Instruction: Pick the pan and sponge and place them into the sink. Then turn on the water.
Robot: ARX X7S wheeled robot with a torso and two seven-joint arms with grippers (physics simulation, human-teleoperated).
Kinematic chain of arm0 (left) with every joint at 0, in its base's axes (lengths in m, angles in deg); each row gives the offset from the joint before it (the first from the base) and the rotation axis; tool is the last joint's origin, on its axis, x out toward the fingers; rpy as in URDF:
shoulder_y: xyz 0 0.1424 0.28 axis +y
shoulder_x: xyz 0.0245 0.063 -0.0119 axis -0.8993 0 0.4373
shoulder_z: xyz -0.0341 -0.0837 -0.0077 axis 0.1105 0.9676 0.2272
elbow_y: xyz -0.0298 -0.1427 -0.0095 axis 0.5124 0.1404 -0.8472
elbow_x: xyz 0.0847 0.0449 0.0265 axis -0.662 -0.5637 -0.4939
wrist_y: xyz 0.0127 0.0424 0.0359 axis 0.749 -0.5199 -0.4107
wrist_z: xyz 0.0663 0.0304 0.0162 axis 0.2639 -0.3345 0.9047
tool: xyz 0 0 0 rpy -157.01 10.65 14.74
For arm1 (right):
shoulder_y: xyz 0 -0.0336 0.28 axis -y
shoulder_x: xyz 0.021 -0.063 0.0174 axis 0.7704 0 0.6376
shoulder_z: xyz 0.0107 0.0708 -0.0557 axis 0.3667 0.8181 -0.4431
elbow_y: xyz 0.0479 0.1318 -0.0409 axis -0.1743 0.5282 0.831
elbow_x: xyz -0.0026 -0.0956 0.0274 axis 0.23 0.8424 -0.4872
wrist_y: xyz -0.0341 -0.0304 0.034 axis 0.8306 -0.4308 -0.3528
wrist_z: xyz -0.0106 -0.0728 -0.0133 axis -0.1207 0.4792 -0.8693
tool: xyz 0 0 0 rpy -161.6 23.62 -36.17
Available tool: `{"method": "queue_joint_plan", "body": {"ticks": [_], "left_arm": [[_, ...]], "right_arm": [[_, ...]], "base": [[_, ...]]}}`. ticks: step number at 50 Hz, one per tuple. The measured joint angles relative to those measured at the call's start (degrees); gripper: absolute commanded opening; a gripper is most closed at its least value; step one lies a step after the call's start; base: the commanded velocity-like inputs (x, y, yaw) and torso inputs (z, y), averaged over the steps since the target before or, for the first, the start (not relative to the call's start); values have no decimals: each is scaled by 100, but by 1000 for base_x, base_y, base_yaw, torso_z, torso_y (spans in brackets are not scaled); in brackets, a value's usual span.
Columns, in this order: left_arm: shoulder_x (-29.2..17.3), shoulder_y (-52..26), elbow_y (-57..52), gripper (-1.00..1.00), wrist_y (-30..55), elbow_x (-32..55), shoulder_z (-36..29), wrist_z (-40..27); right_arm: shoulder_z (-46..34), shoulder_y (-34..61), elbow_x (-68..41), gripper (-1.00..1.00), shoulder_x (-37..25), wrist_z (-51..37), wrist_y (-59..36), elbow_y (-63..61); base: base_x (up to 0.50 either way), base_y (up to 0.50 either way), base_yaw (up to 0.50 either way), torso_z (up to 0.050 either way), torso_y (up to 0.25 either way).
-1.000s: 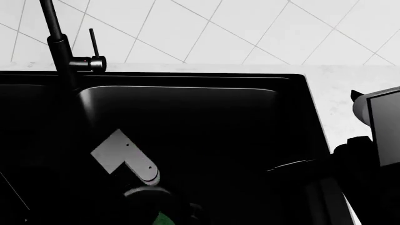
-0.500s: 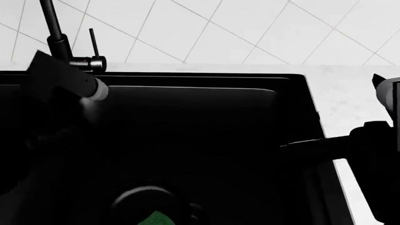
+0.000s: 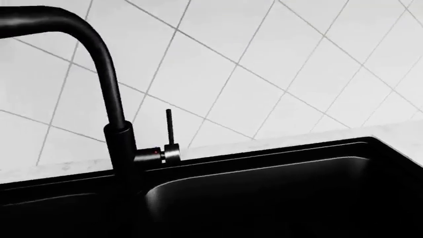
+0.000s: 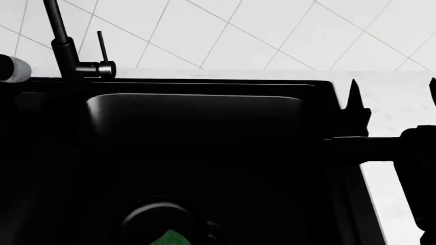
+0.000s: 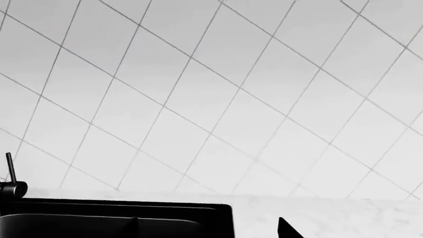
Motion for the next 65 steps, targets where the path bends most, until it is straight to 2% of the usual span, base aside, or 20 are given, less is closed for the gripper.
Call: {"method": "queue_joint_plan", "body": {"ticks": [24,65], "left_arm": [[-144,18,-44,100,13,156,206,-106],[-163,56,-113,100,40,186,105,-90]], "right_arm": [[-22,-67,135,100,-81,-147,-33,-58],[-52,-104,179,100,-10,-91,52,-6]], "base": [[38,64,0,0,0],[77,338,0,0,0]]}}
